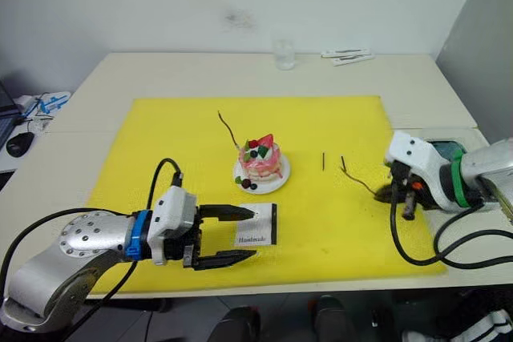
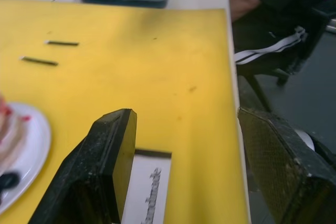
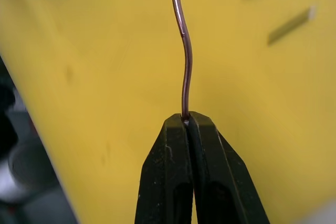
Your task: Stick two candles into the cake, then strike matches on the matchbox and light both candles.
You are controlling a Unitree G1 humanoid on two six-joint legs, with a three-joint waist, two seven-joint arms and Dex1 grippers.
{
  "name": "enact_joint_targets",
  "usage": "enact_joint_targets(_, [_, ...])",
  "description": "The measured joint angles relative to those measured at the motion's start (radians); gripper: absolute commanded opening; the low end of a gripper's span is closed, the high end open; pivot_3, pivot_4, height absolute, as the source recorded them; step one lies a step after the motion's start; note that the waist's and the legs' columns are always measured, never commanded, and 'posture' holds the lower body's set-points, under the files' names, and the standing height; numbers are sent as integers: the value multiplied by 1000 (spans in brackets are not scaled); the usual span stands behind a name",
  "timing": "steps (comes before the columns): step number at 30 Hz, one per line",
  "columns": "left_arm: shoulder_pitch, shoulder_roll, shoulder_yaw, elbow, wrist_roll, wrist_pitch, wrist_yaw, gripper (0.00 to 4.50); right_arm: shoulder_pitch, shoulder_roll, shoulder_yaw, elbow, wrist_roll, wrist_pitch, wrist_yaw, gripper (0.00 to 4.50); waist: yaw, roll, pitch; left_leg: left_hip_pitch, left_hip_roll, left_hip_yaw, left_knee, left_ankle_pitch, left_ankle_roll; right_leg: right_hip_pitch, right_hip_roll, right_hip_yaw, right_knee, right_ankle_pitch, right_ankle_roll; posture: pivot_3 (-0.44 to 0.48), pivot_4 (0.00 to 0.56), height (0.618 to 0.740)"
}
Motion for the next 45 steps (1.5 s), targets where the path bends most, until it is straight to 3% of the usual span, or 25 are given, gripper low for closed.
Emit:
enact_joint_targets(6, [40,-87,142,2,-30,-9,134,3426,-31,425,-13,-17,66,-162,-215,15,12,1,1,0,-1,-3,0,0,0,0,0,-1,1,1,-1,0,150,740])
enact_joint_targets(9, [53,-90,168,8,-26,-18,163,3426,-37,555,34,39,27,-288,-285,15,10,1,1,0,-2,-2,0,0,0,0,0,0,1,1,-2,0,150,740])
enact_joint_targets(18, [14,-91,168,38,-18,-36,171,3426,-36,764,174,277,-134,-653,-358,15,7,1,1,1,0,-2,-1,0,0,-1,1,0,2,2,-4,0,150,740])
enact_joint_targets(28, [-56,-106,150,70,-45,-25,198,3426,-13,822,191,468,-216,-868,-380,15,6,2,1,2,2,-2,-1,0,0,-1,4,0,3,2,-5,0,150,740])
enact_joint_targets(45, [-61,-107,150,80,-48,-25,188,3426,-2,855,188,632,-254,-987,-423,15,4,2,1,4,7,-1,-2,0,0,-1,8,0,4,2,-9,0,150,740])
